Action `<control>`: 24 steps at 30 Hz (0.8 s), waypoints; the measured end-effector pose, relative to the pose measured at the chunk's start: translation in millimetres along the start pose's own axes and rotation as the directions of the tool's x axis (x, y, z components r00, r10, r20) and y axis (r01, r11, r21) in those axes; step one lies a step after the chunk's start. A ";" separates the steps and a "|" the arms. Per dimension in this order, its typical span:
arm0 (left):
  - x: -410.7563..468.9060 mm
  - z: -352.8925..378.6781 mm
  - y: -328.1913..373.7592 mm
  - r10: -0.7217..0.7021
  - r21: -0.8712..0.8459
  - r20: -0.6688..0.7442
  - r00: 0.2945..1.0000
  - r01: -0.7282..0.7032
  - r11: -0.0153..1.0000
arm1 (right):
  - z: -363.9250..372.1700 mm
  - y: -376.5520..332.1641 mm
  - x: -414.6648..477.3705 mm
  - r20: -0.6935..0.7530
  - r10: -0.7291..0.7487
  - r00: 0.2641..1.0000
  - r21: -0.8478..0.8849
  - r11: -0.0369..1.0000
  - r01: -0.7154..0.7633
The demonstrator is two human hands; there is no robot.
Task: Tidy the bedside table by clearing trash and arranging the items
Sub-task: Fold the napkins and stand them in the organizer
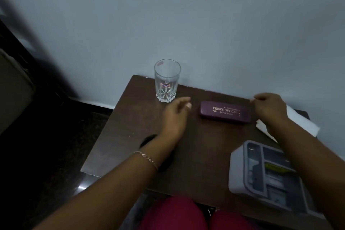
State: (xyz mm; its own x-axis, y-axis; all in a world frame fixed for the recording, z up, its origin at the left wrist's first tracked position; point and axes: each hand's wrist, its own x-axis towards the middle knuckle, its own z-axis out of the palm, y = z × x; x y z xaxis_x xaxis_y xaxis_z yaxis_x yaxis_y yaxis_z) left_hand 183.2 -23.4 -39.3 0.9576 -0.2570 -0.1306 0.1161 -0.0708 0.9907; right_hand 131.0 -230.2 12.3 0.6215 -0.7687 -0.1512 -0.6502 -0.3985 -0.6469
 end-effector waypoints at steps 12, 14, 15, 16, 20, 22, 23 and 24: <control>2.6 37.8 -3.9 -0.186 0.084 0.123 0.975 0.177 0.981 | 1.7 35.2 6.2 0.199 0.152 0.968 0.200 0.961 -0.192; -0.8 27.2 -4.3 -0.180 0.107 0.106 0.978 0.169 0.980 | 4.0 28.3 -1.7 0.222 0.139 0.965 0.226 0.956 -0.189; -2.5 19.7 -3.6 -0.169 0.116 0.087 0.982 0.159 0.980 | 4.9 23.8 -5.9 0.241 0.127 0.962 0.236 0.954 -0.185; -3.8 11.4 -1.8 -0.158 0.118 0.070 0.985 0.149 0.982 | 5.8 18.5 -10.4 0.265 0.112 0.958 0.245 0.953 -0.179; -6.8 -33.3 6.2 -0.110 0.112 0.022 0.994 0.106 0.988 | 22.5 -10.0 -30.9 0.346 0.059 0.936 0.283 0.945 -0.164; -11.5 -56.5 7.6 -0.080 0.110 -0.007 0.997 0.080 0.991 | 41.2 -24.4 -44.6 0.371 0.047 0.927 0.284 0.945 -0.162; -15.4 -66.1 9.5 -0.081 0.102 -0.029 0.996 0.084 0.991 | 53.1 -30.2 -50.7 0.373 0.040 0.927 0.290 0.944 -0.157; -16.9 -74.9 8.9 -0.092 0.091 -0.056 0.994 0.097 0.991 | 64.4 -35.1 -56.4 0.370 0.040 0.928 0.296 0.942 -0.159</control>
State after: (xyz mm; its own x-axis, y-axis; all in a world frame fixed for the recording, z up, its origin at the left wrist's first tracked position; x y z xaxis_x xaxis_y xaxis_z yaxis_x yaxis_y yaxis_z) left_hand 187.8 52.5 -25.4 0.9561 -0.1953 -0.2186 0.1836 -0.1824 0.9659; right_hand 147.0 -140.7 -4.6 0.7124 -0.5440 -0.4433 -0.5819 -0.1048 -0.8065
